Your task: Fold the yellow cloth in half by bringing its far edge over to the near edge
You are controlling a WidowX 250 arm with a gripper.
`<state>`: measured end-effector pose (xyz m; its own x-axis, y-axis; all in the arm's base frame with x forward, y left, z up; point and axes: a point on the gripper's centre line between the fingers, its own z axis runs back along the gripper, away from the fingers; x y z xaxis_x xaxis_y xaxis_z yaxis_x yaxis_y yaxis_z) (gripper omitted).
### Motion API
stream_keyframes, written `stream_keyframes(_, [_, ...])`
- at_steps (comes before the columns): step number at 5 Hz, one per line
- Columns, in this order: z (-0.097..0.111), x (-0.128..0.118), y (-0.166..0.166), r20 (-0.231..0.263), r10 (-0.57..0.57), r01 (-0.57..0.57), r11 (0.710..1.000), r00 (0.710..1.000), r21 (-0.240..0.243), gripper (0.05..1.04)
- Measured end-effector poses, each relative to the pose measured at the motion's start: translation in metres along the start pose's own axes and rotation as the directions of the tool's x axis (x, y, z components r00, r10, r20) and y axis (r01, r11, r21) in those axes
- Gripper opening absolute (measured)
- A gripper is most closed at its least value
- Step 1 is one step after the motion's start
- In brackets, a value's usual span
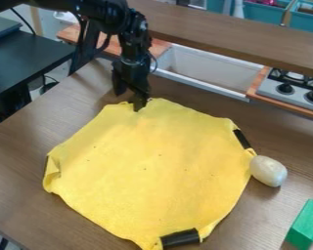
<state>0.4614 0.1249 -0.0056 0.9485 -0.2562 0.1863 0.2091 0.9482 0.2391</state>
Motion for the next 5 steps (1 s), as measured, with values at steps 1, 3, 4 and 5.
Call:
stream_keyframes(1, [0.001,0.002,-0.005,0.003,-0.001,0.001,1.0,1.0,-0.009,0.95])
stream_keyframes(3, [-0.014,0.007,-0.008,-0.011,0.017,-0.018,0.999,1.0,-0.037,0.475])
stream_keyframes(4, [-0.014,0.007,-0.009,-0.013,0.019,-0.019,0.999,1.0,-0.037,0.229])
stream_keyframes(5, [-0.013,0.007,-0.013,-0.006,0.016,-0.016,0.998,1.0,-0.059,0.096])
